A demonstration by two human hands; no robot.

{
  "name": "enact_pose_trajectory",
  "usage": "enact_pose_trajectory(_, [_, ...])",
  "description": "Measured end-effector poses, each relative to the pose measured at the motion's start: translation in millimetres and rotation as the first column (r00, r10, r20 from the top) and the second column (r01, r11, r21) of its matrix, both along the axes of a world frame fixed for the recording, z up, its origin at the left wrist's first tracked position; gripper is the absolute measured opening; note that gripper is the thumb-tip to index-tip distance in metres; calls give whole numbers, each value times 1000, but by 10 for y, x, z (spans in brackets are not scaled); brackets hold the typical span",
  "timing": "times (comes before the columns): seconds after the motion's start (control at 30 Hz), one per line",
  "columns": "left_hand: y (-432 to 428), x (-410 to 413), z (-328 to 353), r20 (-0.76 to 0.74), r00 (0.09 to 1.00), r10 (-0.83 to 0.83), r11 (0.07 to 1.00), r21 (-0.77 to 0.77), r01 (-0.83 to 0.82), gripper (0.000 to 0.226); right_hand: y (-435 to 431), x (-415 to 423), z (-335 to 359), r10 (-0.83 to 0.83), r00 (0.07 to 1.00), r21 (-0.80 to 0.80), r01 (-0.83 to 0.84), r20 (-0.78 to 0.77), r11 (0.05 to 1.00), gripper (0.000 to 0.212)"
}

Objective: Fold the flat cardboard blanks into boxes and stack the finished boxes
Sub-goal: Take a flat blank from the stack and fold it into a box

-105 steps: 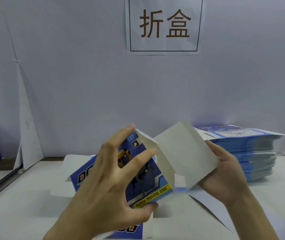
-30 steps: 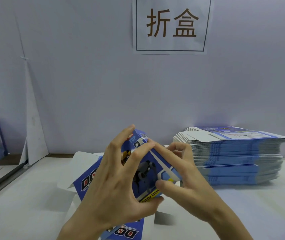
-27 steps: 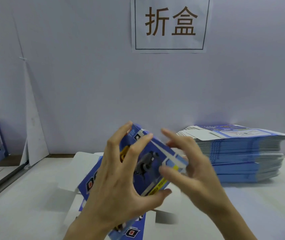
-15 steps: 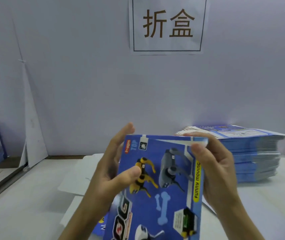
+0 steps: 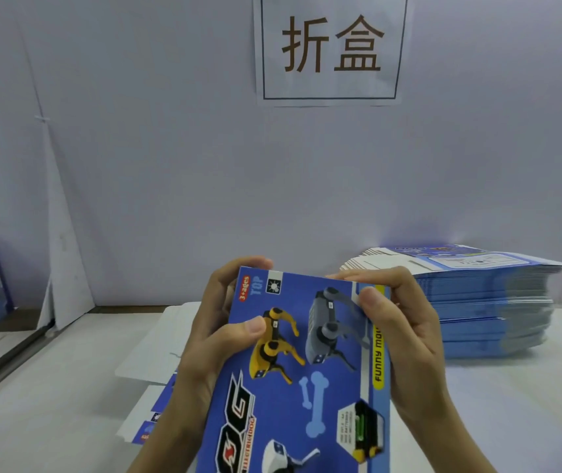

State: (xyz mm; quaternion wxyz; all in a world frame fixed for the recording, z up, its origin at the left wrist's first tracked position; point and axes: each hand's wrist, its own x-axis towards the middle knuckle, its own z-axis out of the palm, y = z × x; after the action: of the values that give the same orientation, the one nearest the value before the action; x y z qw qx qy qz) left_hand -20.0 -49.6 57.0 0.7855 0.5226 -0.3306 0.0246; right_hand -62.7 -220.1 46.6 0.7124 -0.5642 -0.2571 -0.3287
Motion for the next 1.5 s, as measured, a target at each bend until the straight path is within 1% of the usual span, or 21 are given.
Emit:
enact_pose_trajectory(0.13, [30,-11,-48,-54,998,19,999,-42,-21,63,7,30,-27,-36,999,0,36,-6,999,15])
enact_pose_trajectory(0.3, [39,-52,-133,-58,998,37,998,-47,-40,40,23,15,-11,-45,997,-8,44,-59,999,17])
enact_pose_trajectory(0.5, [51,-50,-116,-33,999,25,997,-65,-28,40,36,5,-16,-53,998,7,53,-17,999,13])
enact_pose_trajectory(0.63, [12,-82,-125,-30,999,38,997,-62,-40,36,5,5,4,-50,999,6,50,-18,999,24])
enact_pose_trajectory(0.73, [16,-92,-107,-2,999,42,997,-61,-42,33,-11,24,-4,-91,995,-18,92,34,996,9])
enact_pose_trajectory(0.77, [30,-99,-88,9,999,41,997,-60,-40,34,-15,44,-29,-126,991,-38,128,36,991,14])
enact_pose_trajectory(0.83, [58,-101,-49,33,996,82,993,-91,-79,33,-15,89,-68,-154,988,-91,151,-21,984,35])
enact_pose_trajectory(0.87, [71,-88,-36,27,990,138,981,-140,-133,33,-22,102,-68,-131,988,-120,121,-77,985,43])
enact_pose_trajectory(0.93, [119,-36,-18,-58,959,277,926,-251,-283,28,-50,117,-63,-27,972,-241,-32,-235,970,62])
enact_pose_trajectory(1.0, [161,8,-25,-172,928,332,875,-310,-370,23,-63,126,-67,92,902,-316,-241,-422,918,74])
enact_pose_trajectory(1.03, [172,30,-42,-215,918,333,865,-319,-388,23,-54,133,-73,147,863,-297,-320,-482,900,74])
enact_pose_trajectory(1.07, [173,51,-68,-249,910,330,859,-320,-399,23,-28,129,-70,178,838,-247,-344,-517,906,74])
enact_pose_trajectory(1.1, [163,76,-96,-277,903,328,856,-318,-408,23,-7,133,-71,172,832,-191,-313,-528,930,73])
enact_pose_trajectory(1.17, [131,123,-140,-313,892,325,854,-308,-419,24,3,146,-43,65,845,-105,-142,-531,984,73])
enact_pose_trajectory(1.23, [108,157,-165,-299,907,297,881,-280,-381,36,-36,177,-35,20,841,13,-16,-540,1000,58])
enact_pose_trajectory(1.3, [105,168,-164,-245,948,202,938,-230,-260,52,-85,195,-33,78,816,201,48,-573,978,27])
enact_pose_trajectory(1.33, [109,179,-175,-217,964,153,967,-167,-191,60,-98,194,-30,93,803,281,95,-589,955,13])
enact_pose_trajectory(1.37, [110,186,-186,-202,969,142,986,-62,-158,65,-118,207,-52,98,797,351,149,-596,924,10])
enact_pose_trajectory(1.4, [104,193,-197,-210,961,183,983,60,-174,65,-115,200,-46,119,786,415,185,-607,891,14])
enact_pose_trajectory(1.47, [82,215,-220,-255,926,277,948,232,-220,49,-134,217,-60,183,768,507,205,-614,837,18])
enact_pose_trajectory(1.5, [69,234,-241,-296,915,275,947,248,-204,38,-150,234,-75,203,756,502,186,-622,845,18])
